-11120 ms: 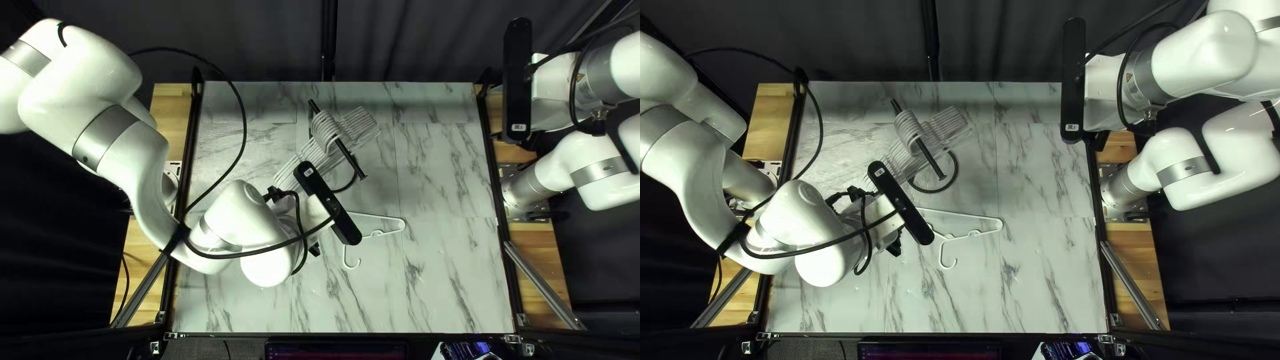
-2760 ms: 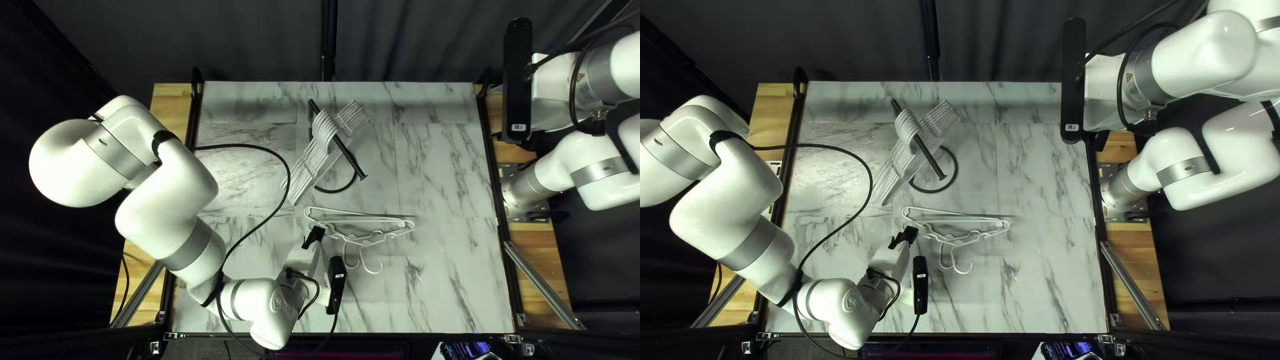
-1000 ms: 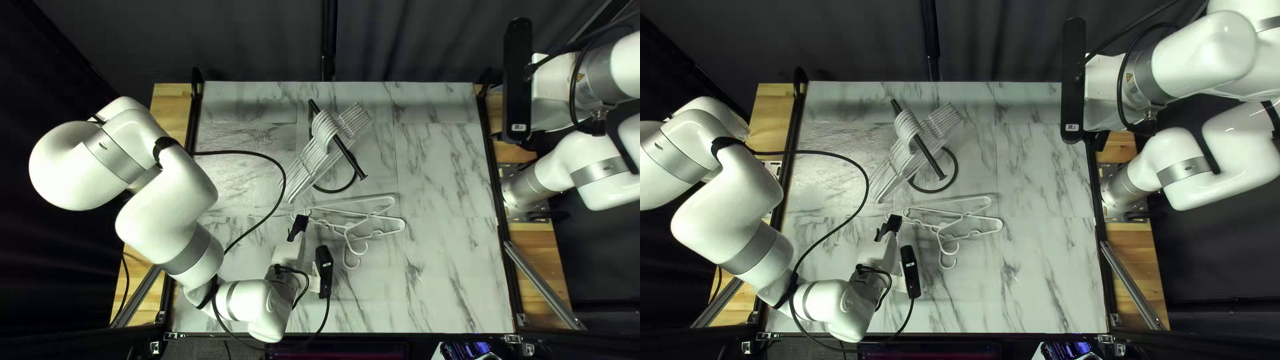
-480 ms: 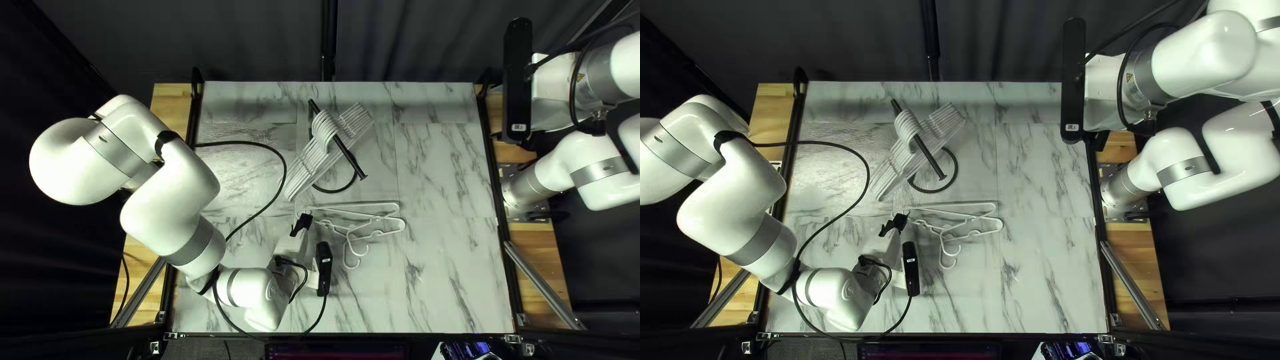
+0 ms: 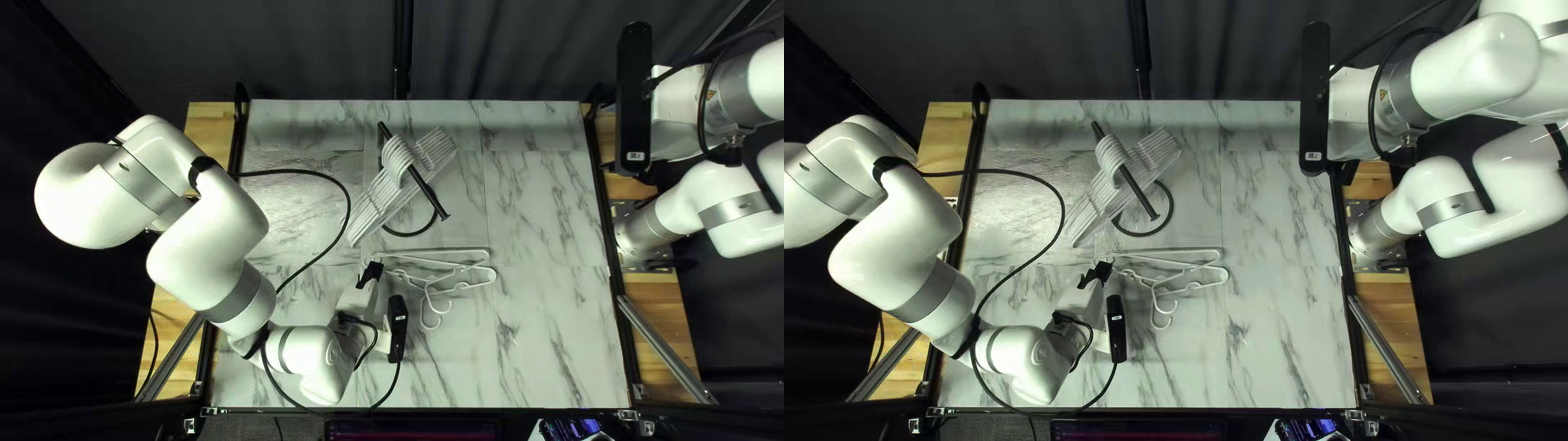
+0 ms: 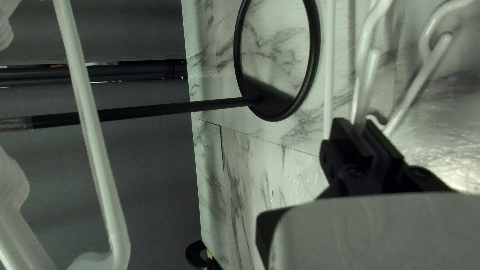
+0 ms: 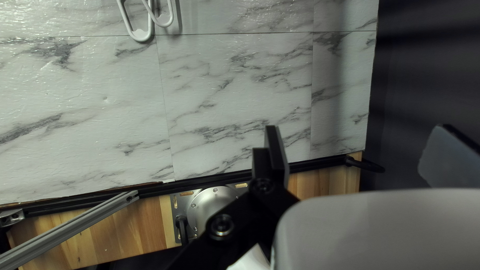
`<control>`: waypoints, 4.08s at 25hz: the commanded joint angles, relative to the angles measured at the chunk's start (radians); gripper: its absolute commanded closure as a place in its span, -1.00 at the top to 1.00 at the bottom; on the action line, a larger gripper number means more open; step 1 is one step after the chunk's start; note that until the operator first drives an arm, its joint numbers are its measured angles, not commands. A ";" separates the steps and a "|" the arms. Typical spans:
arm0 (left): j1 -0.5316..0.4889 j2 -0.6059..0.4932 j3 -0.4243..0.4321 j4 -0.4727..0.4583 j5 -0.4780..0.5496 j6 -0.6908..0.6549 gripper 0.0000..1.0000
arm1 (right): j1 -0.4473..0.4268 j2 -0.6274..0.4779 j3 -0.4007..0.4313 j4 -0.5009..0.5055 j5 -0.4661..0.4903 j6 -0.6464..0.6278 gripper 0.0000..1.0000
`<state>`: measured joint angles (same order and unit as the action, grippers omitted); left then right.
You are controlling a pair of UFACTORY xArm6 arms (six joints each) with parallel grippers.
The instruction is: Remove hangers from rack and place onto table
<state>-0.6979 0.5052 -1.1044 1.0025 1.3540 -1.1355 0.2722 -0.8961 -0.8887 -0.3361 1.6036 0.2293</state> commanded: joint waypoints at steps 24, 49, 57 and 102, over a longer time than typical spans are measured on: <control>0.015 0.029 -0.035 0.009 -0.031 0.011 1.00 | 0.000 0.000 0.000 0.000 0.000 0.000 1.00; 0.047 -0.278 0.178 0.025 -0.358 -0.104 1.00 | 0.000 0.000 0.000 0.000 0.000 0.000 1.00; 0.079 -0.275 0.184 0.048 -0.419 -0.113 1.00 | 0.000 0.000 0.000 0.000 0.000 0.000 1.00; 0.043 -1.117 0.349 -0.217 -0.302 0.289 1.00 | 0.000 0.000 0.000 0.000 0.000 0.000 1.00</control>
<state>-0.6895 -0.4499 -0.7571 0.8288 0.9934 -0.9740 0.2722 -0.8961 -0.8887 -0.3361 1.6036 0.2293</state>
